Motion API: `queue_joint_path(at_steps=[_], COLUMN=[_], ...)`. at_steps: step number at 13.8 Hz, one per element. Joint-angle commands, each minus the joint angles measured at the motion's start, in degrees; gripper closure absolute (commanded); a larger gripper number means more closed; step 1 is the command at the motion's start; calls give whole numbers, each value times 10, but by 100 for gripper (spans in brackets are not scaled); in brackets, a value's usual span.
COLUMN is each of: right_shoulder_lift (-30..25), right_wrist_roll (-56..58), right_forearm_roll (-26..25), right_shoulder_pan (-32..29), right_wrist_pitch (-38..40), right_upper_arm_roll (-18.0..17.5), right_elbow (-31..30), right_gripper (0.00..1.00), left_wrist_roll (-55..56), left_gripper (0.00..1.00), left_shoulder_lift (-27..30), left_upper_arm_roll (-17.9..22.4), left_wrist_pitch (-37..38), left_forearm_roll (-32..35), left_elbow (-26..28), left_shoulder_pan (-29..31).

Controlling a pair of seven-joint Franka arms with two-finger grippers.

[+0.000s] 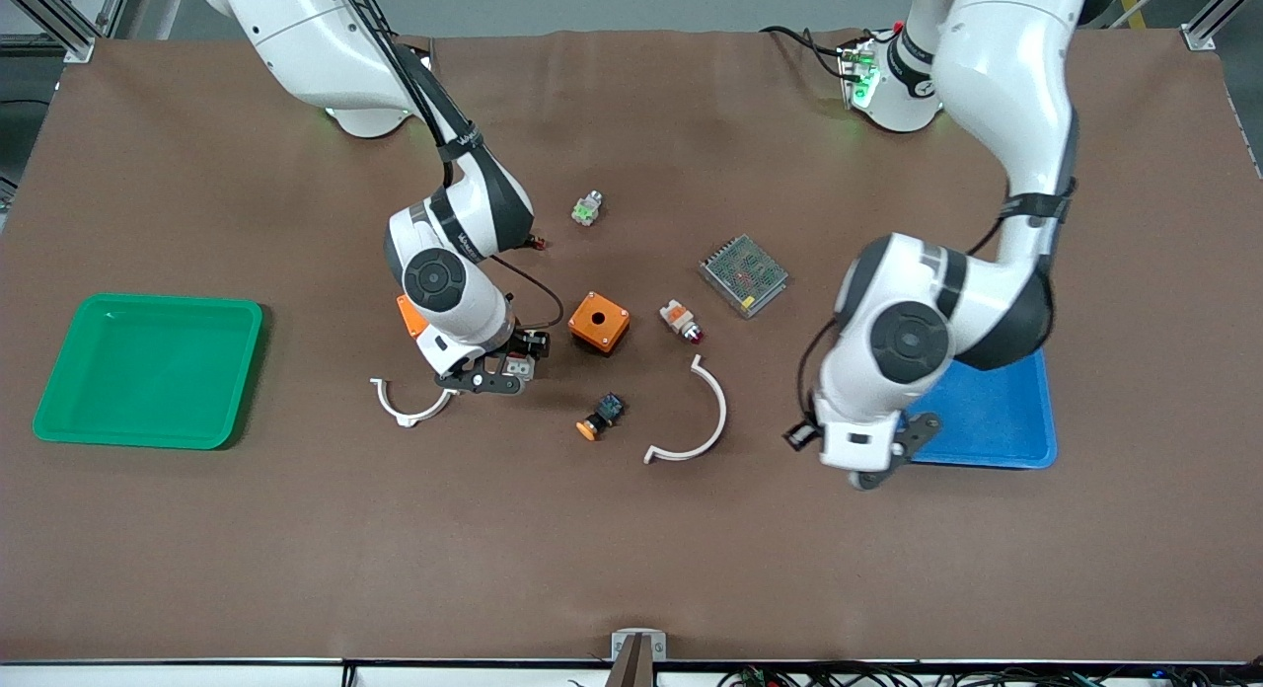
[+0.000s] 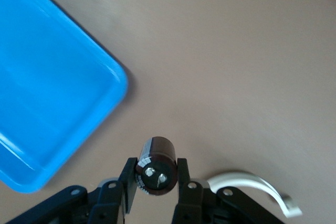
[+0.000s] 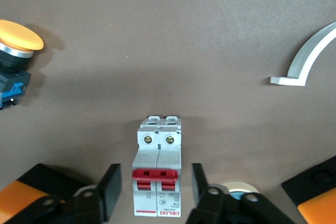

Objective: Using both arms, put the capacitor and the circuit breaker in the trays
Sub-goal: 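Lift the capacitor with the left gripper while the right gripper grasps the breaker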

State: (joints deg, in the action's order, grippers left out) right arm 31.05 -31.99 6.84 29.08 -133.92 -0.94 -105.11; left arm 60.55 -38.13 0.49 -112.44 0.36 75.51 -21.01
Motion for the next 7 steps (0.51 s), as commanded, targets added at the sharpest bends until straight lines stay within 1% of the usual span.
queue_joint_path(at_steps=[1, 5, 6, 7], right_shoulder_lift=[12, 13, 13, 12], right_wrist_roll=[-2, -1, -1, -1], right_forearm_roll=[0, 0, -3, -3], right_shoulder_pan=[-3, -3, -3, -6], right_wrist_pitch=[3, 4, 5, 10], right_upper_arm_roll=[-2, -2, -2, -1], right_elbow=[16, 18, 18, 23], right_gripper=[55, 81, 85, 87], left_wrist_roll=[-4, -4, -4, -4], left_gripper=[100, 100, 100, 100], left_shoulder_lift=[43, 66, 71, 79], left_upper_arm_roll=[-2, -2, -4, -5], left_wrist_pitch=[-5, -13, -17, -30], left_forearm_roll=[6, 38, 39, 39], left_elbow=[83, 150, 164, 185], left_shoulder_pan=[34, 69, 83, 93])
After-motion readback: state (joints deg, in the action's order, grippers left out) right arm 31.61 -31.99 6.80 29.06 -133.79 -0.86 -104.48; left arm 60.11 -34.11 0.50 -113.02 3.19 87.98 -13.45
